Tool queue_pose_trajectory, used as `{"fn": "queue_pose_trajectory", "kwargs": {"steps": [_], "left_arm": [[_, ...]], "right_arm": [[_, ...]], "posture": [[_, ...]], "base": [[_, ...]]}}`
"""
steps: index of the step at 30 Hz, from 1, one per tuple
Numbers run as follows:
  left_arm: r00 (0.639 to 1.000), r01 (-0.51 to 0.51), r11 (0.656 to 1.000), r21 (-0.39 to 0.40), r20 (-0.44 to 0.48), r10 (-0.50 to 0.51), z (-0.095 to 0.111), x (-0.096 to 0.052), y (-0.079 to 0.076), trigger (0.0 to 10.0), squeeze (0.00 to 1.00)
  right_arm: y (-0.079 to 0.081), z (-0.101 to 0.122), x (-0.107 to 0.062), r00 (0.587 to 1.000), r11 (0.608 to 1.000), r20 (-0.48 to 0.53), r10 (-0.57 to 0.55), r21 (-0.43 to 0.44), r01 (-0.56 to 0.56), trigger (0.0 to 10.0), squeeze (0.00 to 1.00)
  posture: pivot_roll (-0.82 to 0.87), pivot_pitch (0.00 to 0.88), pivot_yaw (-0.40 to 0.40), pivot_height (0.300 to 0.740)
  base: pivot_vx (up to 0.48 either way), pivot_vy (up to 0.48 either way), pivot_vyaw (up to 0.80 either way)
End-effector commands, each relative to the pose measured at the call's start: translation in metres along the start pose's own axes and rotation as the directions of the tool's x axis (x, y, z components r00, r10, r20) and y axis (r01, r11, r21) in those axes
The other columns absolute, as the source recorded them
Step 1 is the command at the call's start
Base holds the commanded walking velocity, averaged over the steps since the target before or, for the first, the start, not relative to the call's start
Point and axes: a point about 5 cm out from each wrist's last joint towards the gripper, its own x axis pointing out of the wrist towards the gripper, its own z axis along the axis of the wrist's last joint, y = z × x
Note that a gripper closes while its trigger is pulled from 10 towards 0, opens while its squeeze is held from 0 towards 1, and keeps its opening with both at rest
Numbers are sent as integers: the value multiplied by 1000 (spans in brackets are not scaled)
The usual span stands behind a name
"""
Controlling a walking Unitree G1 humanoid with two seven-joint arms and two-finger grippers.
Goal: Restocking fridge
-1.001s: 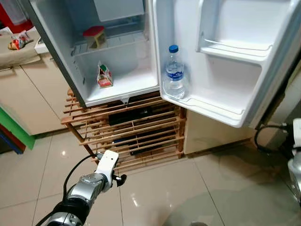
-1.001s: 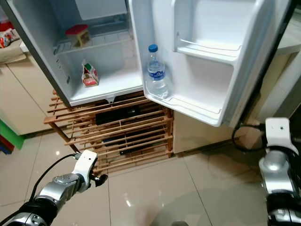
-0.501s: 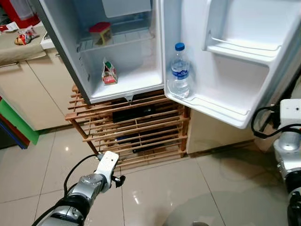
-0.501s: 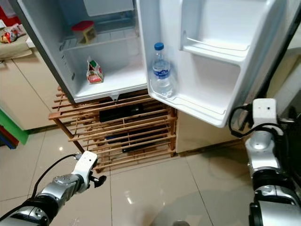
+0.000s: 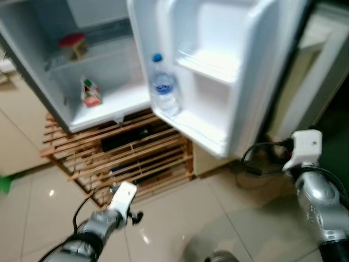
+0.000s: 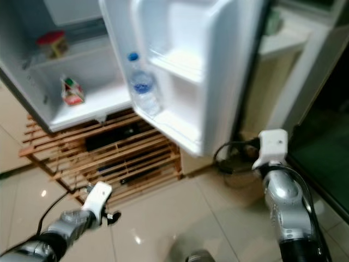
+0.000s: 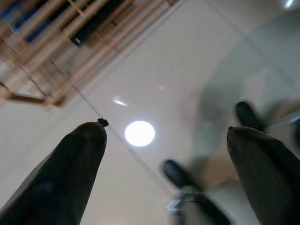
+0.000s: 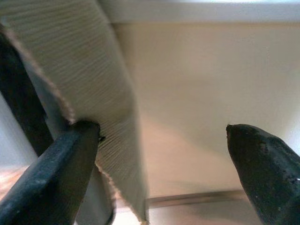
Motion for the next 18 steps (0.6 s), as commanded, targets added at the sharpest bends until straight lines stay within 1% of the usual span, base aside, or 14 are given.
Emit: {"fn": "queue_pose_trajectory", "kwargs": {"steps": [1, 4, 5, 7, 8, 9, 10, 11, 12, 13, 14, 16, 17, 18], "left_arm": [[997, -26, 994, -103, -70, 19, -26, -4, 7, 10000, 0], [996, -43, 987, -152, -83, 31, -34, -5, 6, 10000, 0], [996, -43, 987, -152, -83, 31, -34, -5, 6, 10000, 0], [995, -43, 987, -155, -100, 28, -39, -5, 4, 10000, 0], [991, -37, 989, -143, -131, 18, -47, -6, 2, 10000, 0], [986, -39, 990, -133, -163, 17, -57, -7, 0, 10000, 0], [979, -55, 993, -104, -200, 33, -68, -9, -1, 10000, 0], [979, -55, 993, -104, -200, 33, -68, -9, -1, 10000, 0], [980, -83, 993, -84, -185, 67, -67, -9, 1, 10000, 0], [980, -83, 993, -84, -185, 67, -67, -9, 1, 10000, 0], [987, -109, 991, -72, -130, 99, -57, -7, 3, 10000, 0], [990, -136, 989, -62, -53, 133, -41, -5, 5, 10000, 0], [990, -136, 989, -62, -53, 133, -41, -5, 5, 10000, 0], [988, -155, 987, -38, -6, 155, -31, -4, 7, 10000, 0]], "right_arm": [[11, -12, -7, 991, 991, -62, 122, 61, -118, 10000, 0], [3, -30, -20, 981, 989, -149, 121, 97, -107, 10000, 0], [3, -30, -20, 981, 989, -149, 121, 97, -107, 10000, 0], [-2, -38, -24, 974, 995, -209, 90, 68, -77, 10000, 0], [-3, -37, -23, 973, 997, -221, 71, 50, -62, 10000, 0], [-5, -35, -20, 975, 999, -219, 40, 24, -35, 10000, 0], [-10, -27, -13, 982, 999, -188, -30, -17, 28, 10000, 0], [-10, -27, -13, 982, 999, -188, -30, -17, 28, 10000, 0], [-17, -17, -5, 984, 992, -129, -119, -49, 114, 10000, 0], [-17, -17, -5, 984, 992, -129, -119, -49, 114, 10000, 0], [-23, -9, 0, 973, 975, -77, -219, -67, 214, 10000, 0], [-30, -3, 4, 945, 945, -28, -325, -57, 323, 10000, 0], [-30, -3, 4, 945, 945, -28, -325, -57, 323, 10000, 0], [-32, -1, 5, 925, 925, -12, -379, -36, 378, 10000, 0]], "posture": [[-180, 0, 128, 740], [-177, 0, 129, 740], [-177, 0, 129, 740], [-177, 0, 129, 740], [-176, 0, 135, 740], [-176, 0, 135, 740], [-176, 0, 135, 740], [-176, 0, 135, 740], [-175, 0, 133, 740], [-175, 0, 133, 740], [-167, 0, 124, 740], [-160, 0, 113, 740], [-160, 0, 113, 740], [-160, 0, 113, 740]], "base": [[0, 0, 0], [0, 0, 0], [0, 0, 0], [0, 0, 0], [0, 0, 0], [0, 0, 0], [0, 0, 0], [0, 0, 0], [0, 0, 0], [0, 0, 0], [0, 0, 0], [0, 0, 0], [0, 0, 0], [0, 0, 0]]}}
